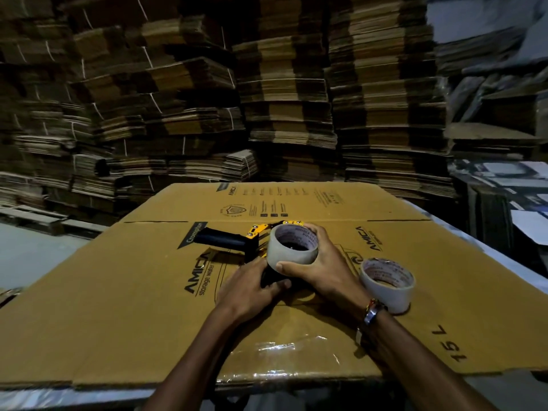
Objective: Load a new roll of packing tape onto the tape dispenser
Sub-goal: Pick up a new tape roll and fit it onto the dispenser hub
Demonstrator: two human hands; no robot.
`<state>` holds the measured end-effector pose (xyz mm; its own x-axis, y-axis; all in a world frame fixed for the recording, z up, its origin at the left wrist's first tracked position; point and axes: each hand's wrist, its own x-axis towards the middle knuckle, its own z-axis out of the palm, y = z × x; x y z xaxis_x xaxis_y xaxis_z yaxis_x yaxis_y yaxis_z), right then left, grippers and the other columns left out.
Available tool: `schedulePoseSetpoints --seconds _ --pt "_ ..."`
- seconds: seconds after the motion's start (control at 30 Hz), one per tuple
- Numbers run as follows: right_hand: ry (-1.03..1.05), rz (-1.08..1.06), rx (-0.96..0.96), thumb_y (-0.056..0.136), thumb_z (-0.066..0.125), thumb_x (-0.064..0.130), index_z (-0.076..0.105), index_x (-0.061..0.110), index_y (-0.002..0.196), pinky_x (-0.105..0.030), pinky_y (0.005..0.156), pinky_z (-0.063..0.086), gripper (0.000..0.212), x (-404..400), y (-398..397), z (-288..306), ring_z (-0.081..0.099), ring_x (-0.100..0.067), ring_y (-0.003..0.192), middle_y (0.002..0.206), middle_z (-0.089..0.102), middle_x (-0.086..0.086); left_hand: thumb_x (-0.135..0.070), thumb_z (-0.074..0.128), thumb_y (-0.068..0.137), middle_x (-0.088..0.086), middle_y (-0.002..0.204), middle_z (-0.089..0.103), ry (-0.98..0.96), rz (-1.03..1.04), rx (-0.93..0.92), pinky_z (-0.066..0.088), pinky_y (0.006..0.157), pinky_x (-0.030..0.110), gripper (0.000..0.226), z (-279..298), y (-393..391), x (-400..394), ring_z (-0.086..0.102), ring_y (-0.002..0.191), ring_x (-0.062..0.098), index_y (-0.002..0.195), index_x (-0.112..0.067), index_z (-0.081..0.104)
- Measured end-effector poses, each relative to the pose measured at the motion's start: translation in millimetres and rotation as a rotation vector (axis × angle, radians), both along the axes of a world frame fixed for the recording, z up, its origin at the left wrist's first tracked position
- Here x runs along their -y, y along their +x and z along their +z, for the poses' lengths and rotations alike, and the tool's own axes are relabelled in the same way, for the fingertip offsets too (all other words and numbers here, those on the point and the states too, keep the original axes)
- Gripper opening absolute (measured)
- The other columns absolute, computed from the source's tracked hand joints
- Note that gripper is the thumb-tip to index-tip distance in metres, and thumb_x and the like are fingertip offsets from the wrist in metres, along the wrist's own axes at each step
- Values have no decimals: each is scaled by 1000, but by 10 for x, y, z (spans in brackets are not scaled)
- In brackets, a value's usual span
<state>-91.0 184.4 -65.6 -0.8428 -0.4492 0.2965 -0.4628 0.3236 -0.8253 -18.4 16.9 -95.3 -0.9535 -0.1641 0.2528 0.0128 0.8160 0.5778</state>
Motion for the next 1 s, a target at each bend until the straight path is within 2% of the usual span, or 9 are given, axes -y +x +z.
schedulePoseSetpoints --seconds 0.1,0.2,0.3,0.37,0.57,0.67,0.8,0.87,1.0 --pt "6 -17 -15 50 87 60 35 41 138 -38 103 50 104 16 33 14 58 -10 119 130 60 13 -77 57 70 -10 129 60 25 -21 -5 43 104 46 74 59 -14 -67 54 119 13 132 -38 52" --pt "42 -3 -31 53 88 57 35 41 138 -38 101 51 101 13 59 65 58 -10 118 130 59 14 -75 62 71 -10 129 58 49 -18 9 40 107 48 72 20 -37 -60 53 119 13 131 -37 52" --pt "153 35 -58 62 88 51 33 34 142 -27 93 50 98 -2 66 197 56 -10 115 133 56 12 -79 60 67 -11 132 57 42 18 19 34 112 46 79 3 -41 -48 52 124 13 133 -36 50" --pt "213 44 -71 65 87 49 31 30 143 -22 86 45 98 -13 69 267 54 -10 111 133 54 9 -71 64 73 -11 133 57 54 21 7 31 110 41 71 12 -38 -64 50 125 13 134 -37 50" --pt "177 -23 -120 64 87 48 31 32 138 -32 96 49 94 16 182 195 54 -14 118 134 53 9 -73 66 72 -9 137 55 53 42 26 27 116 49 78 -6 -17 -42 49 129 13 136 -31 48" --pt "82 -85 -121 63 87 49 32 31 137 -38 99 50 94 57 250 104 56 -16 118 133 55 8 -68 65 74 -8 133 59 56 26 8 29 115 50 68 33 26 -62 53 125 15 131 -33 53" --pt "56 -122 -103 63 87 50 32 29 136 -32 94 51 94 72 279 73 57 -17 116 132 56 6 -63 59 77 -5 131 62 59 22 5 31 114 52 60 110 84 -101 55 122 16 129 -33 56" --pt "72 -103 -101 61 87 53 33 29 134 -36 97 52 94 69 258 86 57 -18 118 134 54 6 -60 64 80 -4 133 61 53 25 10 33 112 52 58 117 88 -108 54 122 17 130 -32 56" --pt "207 -17 -97 60 84 61 31 28 134 -39 97 52 97 10 165 175 55 -20 119 135 52 5 -82 56 62 -10 130 63 101 1 9 42 105 52 78 84 70 -86 58 116 14 128 -40 56"
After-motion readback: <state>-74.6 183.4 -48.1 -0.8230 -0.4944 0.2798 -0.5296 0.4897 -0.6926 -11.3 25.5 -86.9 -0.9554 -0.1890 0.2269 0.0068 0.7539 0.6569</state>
